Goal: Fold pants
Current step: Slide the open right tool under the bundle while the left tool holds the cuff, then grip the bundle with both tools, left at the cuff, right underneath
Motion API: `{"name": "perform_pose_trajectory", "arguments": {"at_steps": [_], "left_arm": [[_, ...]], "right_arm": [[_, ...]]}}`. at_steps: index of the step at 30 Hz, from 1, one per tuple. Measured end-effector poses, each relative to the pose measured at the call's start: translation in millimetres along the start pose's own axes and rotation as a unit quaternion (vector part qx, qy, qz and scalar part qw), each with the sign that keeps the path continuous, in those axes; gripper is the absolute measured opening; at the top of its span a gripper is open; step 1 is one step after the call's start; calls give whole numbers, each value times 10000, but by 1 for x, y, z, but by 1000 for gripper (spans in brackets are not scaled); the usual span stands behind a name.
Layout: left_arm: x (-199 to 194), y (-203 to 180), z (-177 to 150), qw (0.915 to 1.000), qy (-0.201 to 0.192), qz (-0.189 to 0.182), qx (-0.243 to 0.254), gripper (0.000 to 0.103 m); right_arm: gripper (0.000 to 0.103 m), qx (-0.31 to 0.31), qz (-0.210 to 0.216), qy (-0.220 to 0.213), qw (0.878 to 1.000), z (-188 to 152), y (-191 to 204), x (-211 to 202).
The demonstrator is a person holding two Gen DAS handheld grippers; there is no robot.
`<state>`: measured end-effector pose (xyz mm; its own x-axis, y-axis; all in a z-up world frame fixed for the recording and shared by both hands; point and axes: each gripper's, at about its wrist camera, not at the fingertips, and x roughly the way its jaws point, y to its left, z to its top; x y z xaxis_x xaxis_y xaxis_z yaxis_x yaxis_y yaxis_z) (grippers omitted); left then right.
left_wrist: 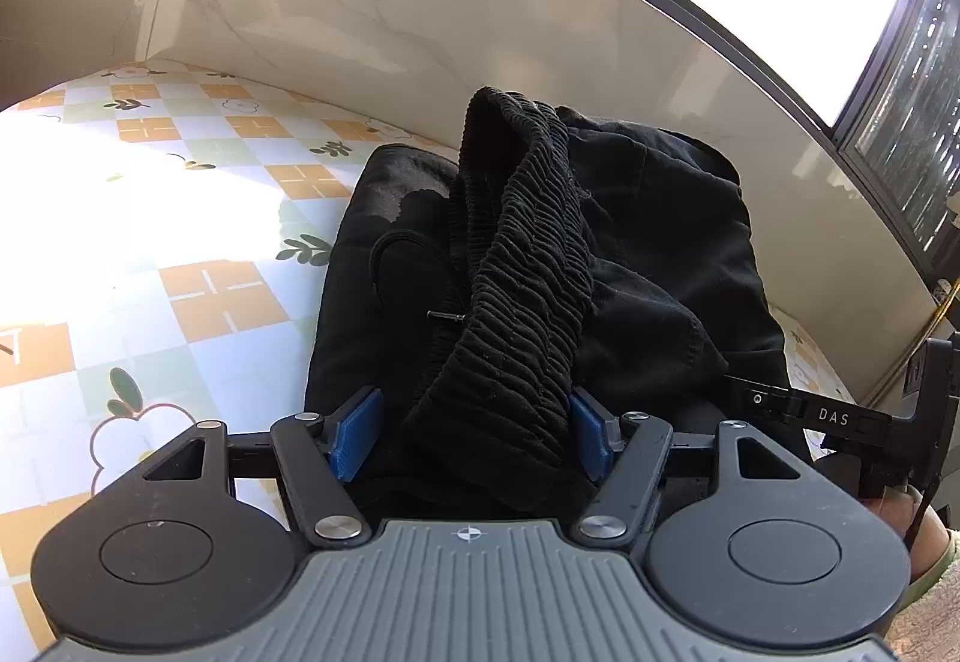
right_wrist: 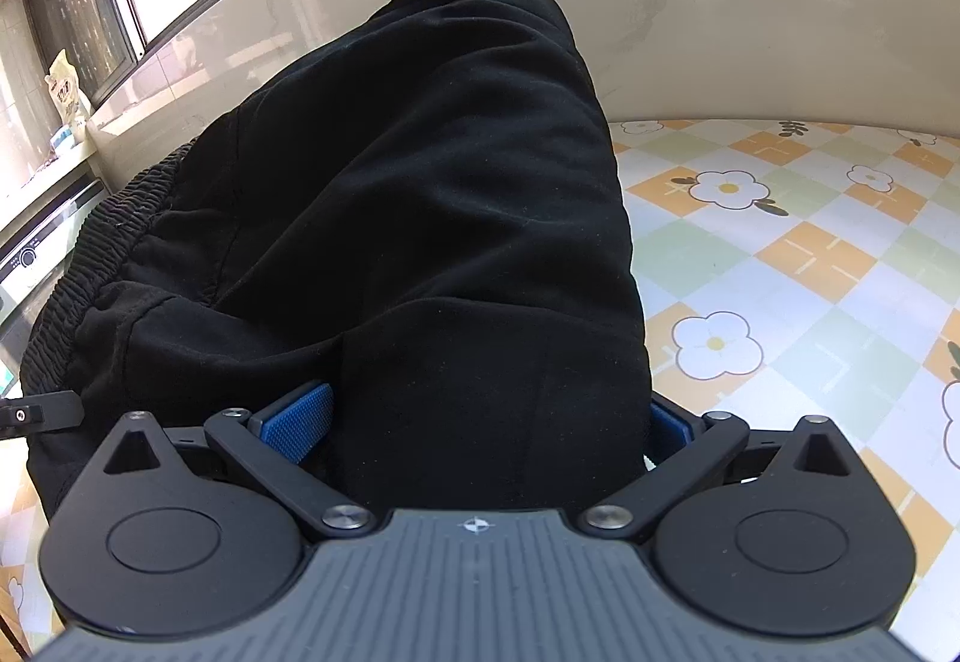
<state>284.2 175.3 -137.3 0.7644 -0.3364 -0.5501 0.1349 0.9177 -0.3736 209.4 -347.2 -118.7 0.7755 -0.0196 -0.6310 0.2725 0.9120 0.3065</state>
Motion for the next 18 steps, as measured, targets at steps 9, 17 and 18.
{"name": "perform_pose_trajectory", "arguments": {"at_steps": [9,17,18], "left_arm": [[-5,-7,53,9984,-328,37,452,103],[50,13,80,9992,379,-26,89,103],[59,19,81,9989,477,-25,20,103]], "right_arm": [[103,-73,58,13,10000,-5,3,-3],[103,-42,91,16,9999,0,1,2],[103,-43,96,18,9999,0,1,3]]}}
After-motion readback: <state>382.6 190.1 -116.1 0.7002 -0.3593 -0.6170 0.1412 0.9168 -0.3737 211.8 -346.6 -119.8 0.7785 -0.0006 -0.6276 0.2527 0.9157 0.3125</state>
